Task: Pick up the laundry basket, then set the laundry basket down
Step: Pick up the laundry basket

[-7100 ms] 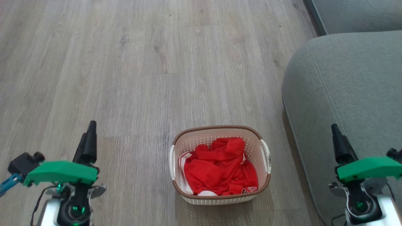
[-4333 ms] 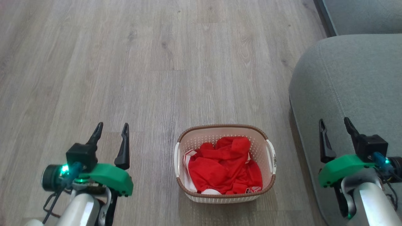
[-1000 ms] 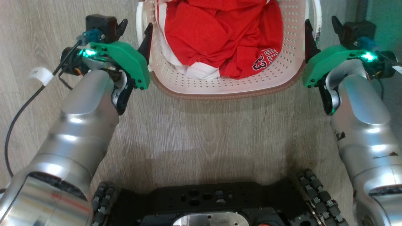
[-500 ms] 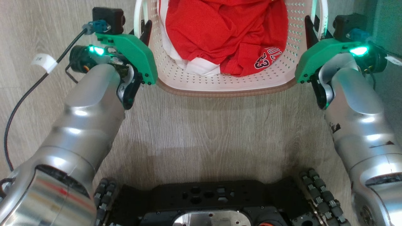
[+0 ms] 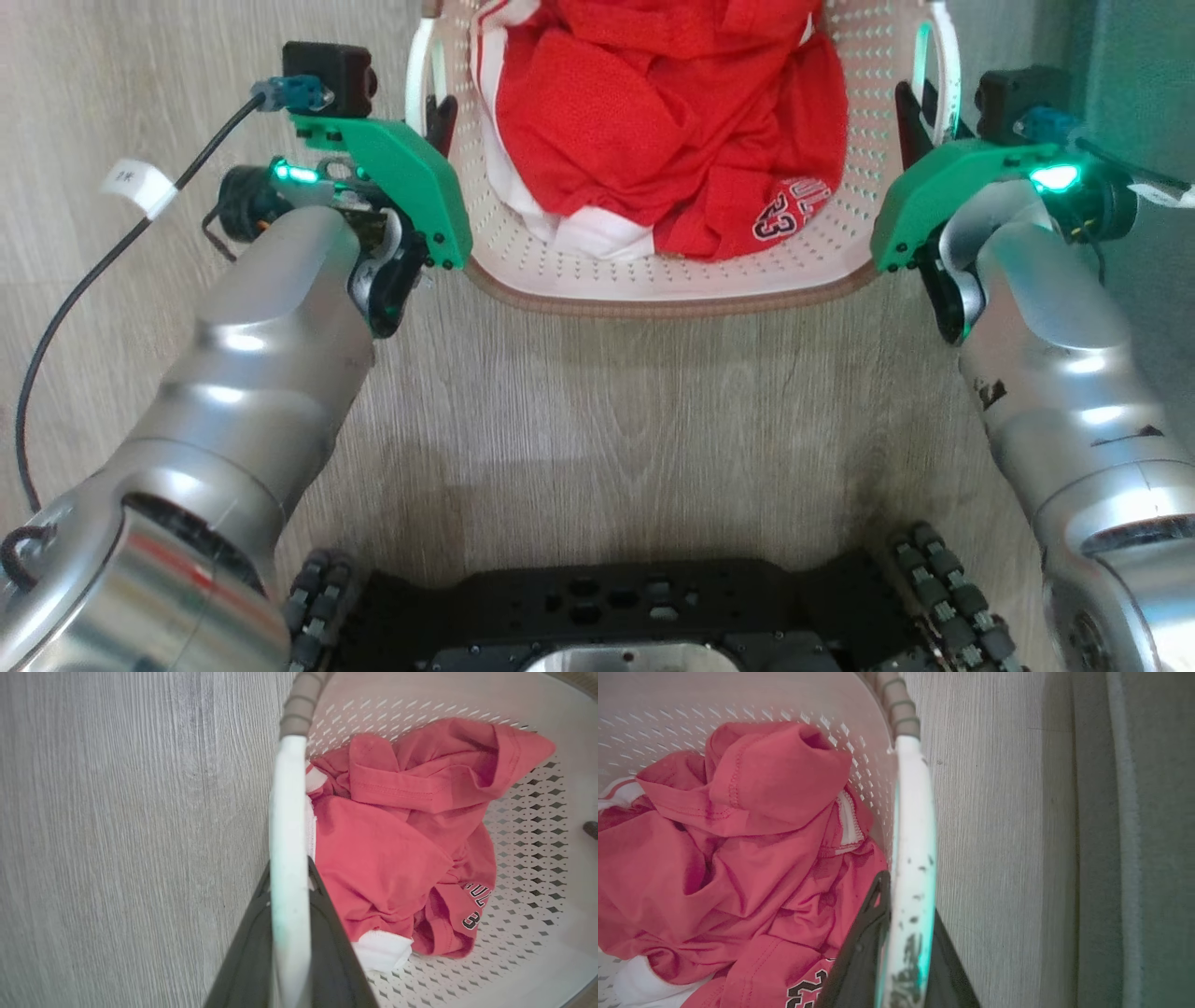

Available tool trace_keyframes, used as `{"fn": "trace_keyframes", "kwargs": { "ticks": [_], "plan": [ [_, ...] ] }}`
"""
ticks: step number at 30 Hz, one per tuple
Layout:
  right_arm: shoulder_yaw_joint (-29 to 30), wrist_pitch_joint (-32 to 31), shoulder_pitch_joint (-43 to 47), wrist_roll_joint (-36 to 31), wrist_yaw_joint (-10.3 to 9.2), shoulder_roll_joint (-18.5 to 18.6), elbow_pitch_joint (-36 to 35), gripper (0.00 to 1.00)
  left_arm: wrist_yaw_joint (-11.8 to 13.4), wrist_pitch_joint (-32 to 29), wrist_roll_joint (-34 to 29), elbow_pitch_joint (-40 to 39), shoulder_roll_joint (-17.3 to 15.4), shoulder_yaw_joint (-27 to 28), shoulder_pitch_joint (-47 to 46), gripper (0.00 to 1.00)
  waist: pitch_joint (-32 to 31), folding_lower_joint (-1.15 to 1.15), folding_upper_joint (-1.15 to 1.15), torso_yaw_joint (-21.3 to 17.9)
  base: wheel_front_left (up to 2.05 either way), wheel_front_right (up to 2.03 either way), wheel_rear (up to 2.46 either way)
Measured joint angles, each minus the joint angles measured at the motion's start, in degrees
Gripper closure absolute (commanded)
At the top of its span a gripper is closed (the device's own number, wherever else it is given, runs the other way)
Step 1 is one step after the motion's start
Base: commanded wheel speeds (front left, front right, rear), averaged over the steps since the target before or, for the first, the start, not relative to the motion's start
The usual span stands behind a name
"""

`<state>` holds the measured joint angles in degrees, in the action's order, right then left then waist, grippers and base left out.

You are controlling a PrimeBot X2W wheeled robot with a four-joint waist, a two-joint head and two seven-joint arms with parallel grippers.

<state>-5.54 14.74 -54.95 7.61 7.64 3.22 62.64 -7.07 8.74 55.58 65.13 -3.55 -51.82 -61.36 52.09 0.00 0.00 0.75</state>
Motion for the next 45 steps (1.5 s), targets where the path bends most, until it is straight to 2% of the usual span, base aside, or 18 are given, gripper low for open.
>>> {"fn": "trace_keyframes", "kwargs": {
  "ticks": [8, 13, 23, 30, 45],
  "plan": [
    [-0.74, -0.12, -1.41, 0.04, 0.00, -0.34, 5.57, 1.00, 0.01, -4.99, 5.28, -0.13, -0.44, -2.65, 0.49, 1.00, -4.48, 0.00, 0.00, -0.02, 0.00, 0.00, 0.00],
    [-3.39, -2.48, -2.12, 2.50, 0.01, -0.76, 7.87, 1.00, 0.01, -8.17, 8.45, -0.45, -1.56, -3.56, 1.18, 1.00, -8.06, 0.00, 0.00, -0.16, 0.00, 0.00, 0.00],
    [-10.38, -8.72, -1.81, 9.91, 0.01, -0.94, 9.02, 1.00, 0.00, -12.85, 13.48, -0.74, -3.10, -5.63, 4.28, 1.00, -16.75, -0.01, 0.00, -1.44, 0.00, 0.00, 0.00],
    [-14.79, -13.70, 1.60, 15.21, 0.01, -1.01, 8.91, 1.00, -0.01, -15.85, 16.27, -0.05, -3.44, -6.89, 7.77, 1.00, -22.77, -0.01, 0.00, -2.23, 0.00, 0.00, 0.00],
    [-19.05, -21.00, 6.45, 21.91, 0.01, -1.56, 9.94, 1.00, -0.03, -22.81, 20.39, 1.65, -3.71, -8.33, 12.91, 1.00, -36.14, -0.01, 0.00, -2.56, 0.00, 0.00, 0.00]
  ]
}}
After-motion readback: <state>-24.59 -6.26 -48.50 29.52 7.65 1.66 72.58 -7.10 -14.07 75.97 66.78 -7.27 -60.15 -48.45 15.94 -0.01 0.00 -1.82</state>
